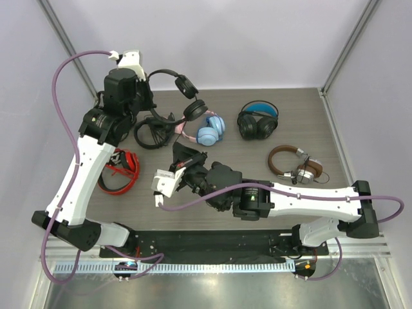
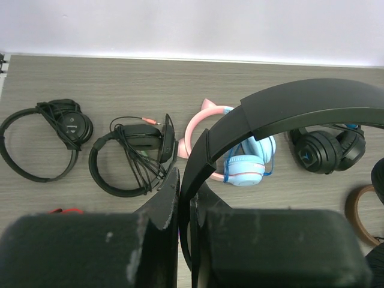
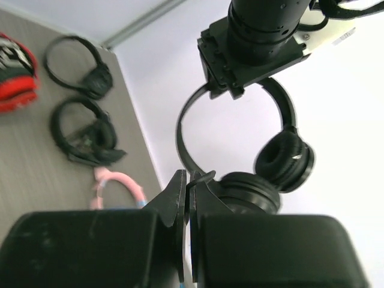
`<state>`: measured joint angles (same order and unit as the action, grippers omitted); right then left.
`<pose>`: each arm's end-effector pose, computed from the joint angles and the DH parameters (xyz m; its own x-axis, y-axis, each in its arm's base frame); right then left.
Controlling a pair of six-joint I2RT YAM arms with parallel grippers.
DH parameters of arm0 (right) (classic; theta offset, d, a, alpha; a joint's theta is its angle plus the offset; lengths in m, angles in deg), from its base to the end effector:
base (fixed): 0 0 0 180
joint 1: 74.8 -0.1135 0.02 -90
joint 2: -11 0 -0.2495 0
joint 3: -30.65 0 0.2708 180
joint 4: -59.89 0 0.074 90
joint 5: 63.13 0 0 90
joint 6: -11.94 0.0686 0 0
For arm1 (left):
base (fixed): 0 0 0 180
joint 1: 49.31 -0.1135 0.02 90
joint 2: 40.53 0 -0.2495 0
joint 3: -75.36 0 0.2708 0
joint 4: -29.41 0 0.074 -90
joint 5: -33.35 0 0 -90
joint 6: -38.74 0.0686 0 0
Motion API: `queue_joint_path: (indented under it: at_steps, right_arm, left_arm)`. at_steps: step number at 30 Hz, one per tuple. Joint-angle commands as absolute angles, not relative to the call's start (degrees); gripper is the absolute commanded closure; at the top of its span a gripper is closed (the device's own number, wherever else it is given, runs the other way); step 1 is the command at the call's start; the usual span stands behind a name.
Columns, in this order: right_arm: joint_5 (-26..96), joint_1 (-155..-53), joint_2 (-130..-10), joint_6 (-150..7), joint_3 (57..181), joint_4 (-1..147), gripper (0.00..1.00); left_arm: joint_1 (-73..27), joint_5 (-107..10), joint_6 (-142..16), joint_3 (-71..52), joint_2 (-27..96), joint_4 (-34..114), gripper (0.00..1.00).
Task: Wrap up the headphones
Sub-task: Wrap the headphone cable with the right arm
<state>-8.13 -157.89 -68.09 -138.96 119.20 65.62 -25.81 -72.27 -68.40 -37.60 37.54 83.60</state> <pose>0.0836 0.3624 0.4115 0.6542 -0.5512 -0.5179 -0.3552 0.3807 -0.8538 0.3033 -0.1118 0.4662 -0.3341 -0.1642 -0.9281 0.0549 0.9796 -0.1931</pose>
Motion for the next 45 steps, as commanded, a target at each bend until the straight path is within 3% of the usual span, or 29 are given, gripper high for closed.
queue_joint_path:
  at_steps: [1,12,27,36,38,42,45]
  right_arm:
    - [-13.2,-158.2,-68.9,-151.8,122.5,66.9,0.99]
    - [-25.0,-158.2,-72.8,-163.8,126.5,72.0,0.99]
    - [-31.4,-157.8,-68.2,-153.4,117.9,76.9,0.99]
    - [-35.1,-152.6,-65.8,-151.7,115.4,77.5,0.99]
    - [-35.3,-151.2,-65.6,-152.2,115.2,74.4,0.99]
    - [-33.7,-150.1,-65.1,-165.3,110.4,49.5,0.99]
    - [-31.5,-149.1,-67.6,-170.9,110.7,38.8,0.99]
  left_arm:
    - [-25.8,-74.1,-67.3,-38.5,35.8,80.2,1.00]
    - [-25.8,-79.1,-66.1,-37.8,34.5,79.5,1.00]
    - [-25.9,-82.2,-68.0,-35.6,31.6,74.7,1.00]
    - [-25.9,-81.6,-68.5,-35.2,31.6,73.9,1.00]
    - [-25.9,-80.9,-68.6,-34.8,31.8,74.1,1.00]
    - [-25.9,-79.1,-68.7,-34.2,32.2,74.6,1.00]
    - [-25.9,-77.6,-69.0,-33.7,32.2,74.5,1.00]
